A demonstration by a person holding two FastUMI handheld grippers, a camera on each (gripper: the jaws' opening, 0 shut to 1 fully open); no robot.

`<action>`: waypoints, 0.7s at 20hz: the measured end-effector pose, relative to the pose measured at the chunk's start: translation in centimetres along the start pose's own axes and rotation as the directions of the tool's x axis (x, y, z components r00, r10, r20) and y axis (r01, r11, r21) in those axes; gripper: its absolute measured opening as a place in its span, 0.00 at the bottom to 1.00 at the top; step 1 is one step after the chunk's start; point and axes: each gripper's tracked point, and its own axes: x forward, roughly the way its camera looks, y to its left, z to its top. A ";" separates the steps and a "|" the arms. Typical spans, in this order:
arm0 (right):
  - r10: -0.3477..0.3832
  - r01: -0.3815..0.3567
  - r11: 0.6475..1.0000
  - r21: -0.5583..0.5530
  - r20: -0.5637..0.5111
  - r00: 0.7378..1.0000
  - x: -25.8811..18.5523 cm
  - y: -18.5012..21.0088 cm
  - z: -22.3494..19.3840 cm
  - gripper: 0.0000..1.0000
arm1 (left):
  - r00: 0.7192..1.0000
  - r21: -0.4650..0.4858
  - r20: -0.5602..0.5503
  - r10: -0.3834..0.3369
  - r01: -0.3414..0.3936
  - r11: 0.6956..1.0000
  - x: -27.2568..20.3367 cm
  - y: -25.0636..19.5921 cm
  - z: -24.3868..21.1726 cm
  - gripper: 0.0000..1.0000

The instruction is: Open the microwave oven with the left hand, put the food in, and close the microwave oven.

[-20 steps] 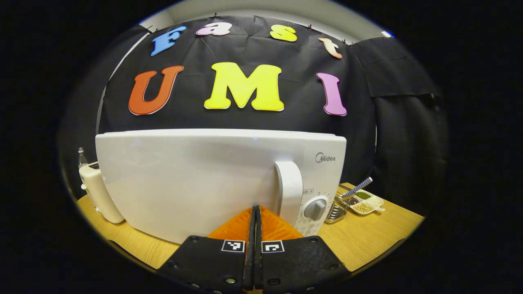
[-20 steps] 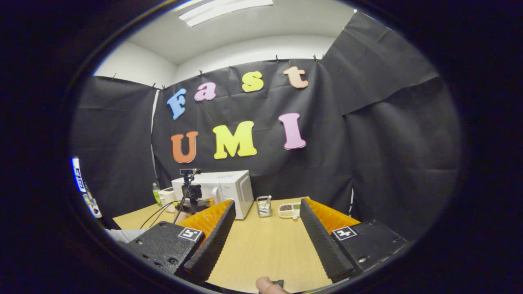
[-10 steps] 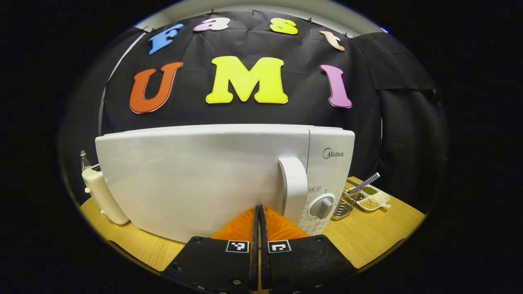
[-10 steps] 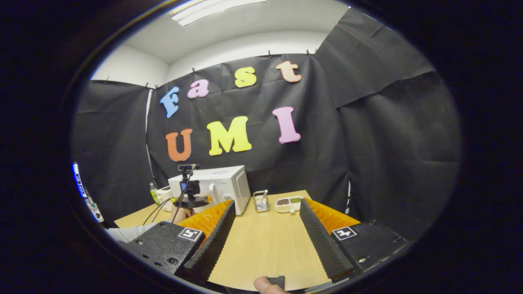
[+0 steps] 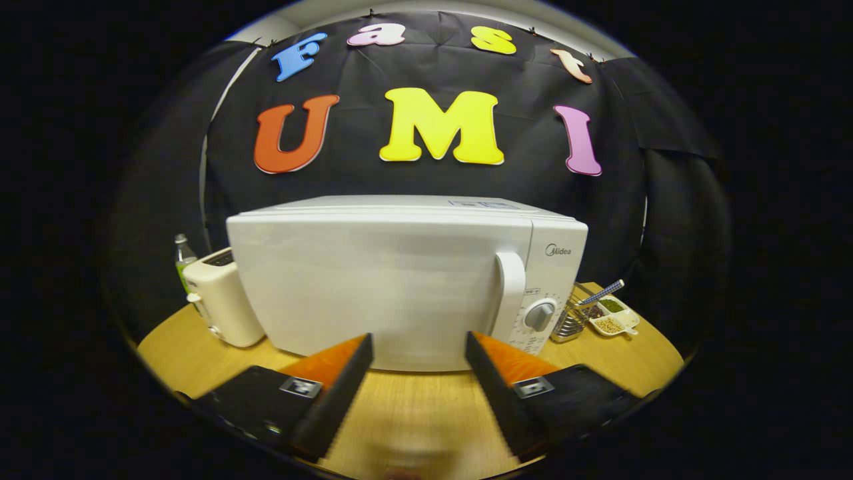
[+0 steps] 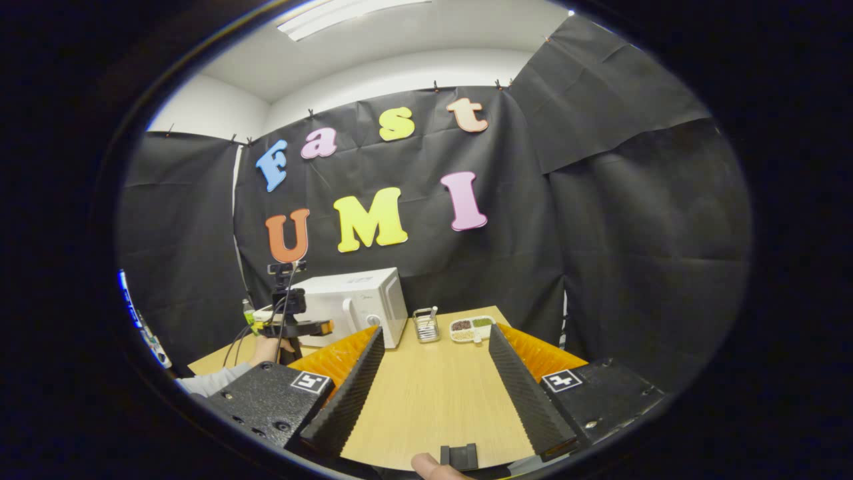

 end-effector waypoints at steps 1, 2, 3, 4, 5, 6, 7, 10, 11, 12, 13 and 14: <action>0.002 -0.002 1.000 0.001 -0.002 1.000 -0.1 0.5 -0.1 1.00 | 1.000 -0.018 0.000 -0.013 0.013 1.000 -1.4 0.0 0.2 0.93; 0.007 -0.007 1.000 0.004 -0.001 1.000 -0.3 1.2 0.1 0.91 | 0.999 -0.040 -0.004 -0.031 0.031 0.999 -2.9 0.0 0.3 0.93; 0.013 -0.013 1.000 0.007 -0.001 1.000 -0.4 1.9 0.1 1.00 | 0.999 -0.056 -0.001 -0.037 0.037 0.998 -4.6 0.3 0.6 0.93; 0.017 -0.017 1.000 0.007 -0.003 1.000 -0.5 2.4 0.0 1.00 | 1.000 -0.061 0.009 -0.030 0.031 0.998 -6.2 0.9 1.1 0.93; 0.021 -0.021 1.000 0.004 -0.005 1.000 -0.5 3.0 -0.1 1.00 | 1.000 -0.059 0.015 -0.023 0.024 0.998 -7.7 1.5 1.5 0.93; 0.024 -0.024 1.000 0.001 -0.004 1.000 -0.6 3.7 0.0 1.00 | 1.000 -0.050 0.026 -0.014 0.015 0.999 -9.3 2.0 2.1 0.93; 0.029 -0.029 1.000 -0.004 -0.003 1.000 -0.7 4.4 0.2 1.00 | 0.999 -0.038 0.035 -0.003 0.005 0.999 -11.1 2.5 2.5 0.93; 0.041 -0.041 0.999 -0.011 0.011 0.999 -0.8 6.0 0.9 0.91 | 0.988 -0.014 0.150 0.023 -0.021 1.000 -16.5 3.9 5.5 0.93; 0.042 -0.042 0.999 -0.014 0.014 0.999 -0.7 6.4 1.1 1.00 | 0.983 -0.004 0.180 0.027 -0.026 1.000 -18.4 4.2 6.1 0.92; 0.040 -0.039 0.999 -0.012 0.019 0.999 -0.7 6.7 1.2 0.91 | 0.978 -0.004 0.204 0.035 -0.035 0.999 -20.2 4.7 6.7 0.93; 0.039 -0.039 0.999 -0.008 0.022 0.999 -0.7 7.1 1.3 1.00 | 0.974 -0.008 0.222 0.038 -0.037 0.999 -22.0 5.0 7.1 0.93; 0.040 -0.040 0.999 0.000 0.027 0.999 -0.7 7.5 1.5 1.00 | 0.972 -0.010 0.232 0.029 -0.027 1.000 -23.7 5.1 7.3 0.93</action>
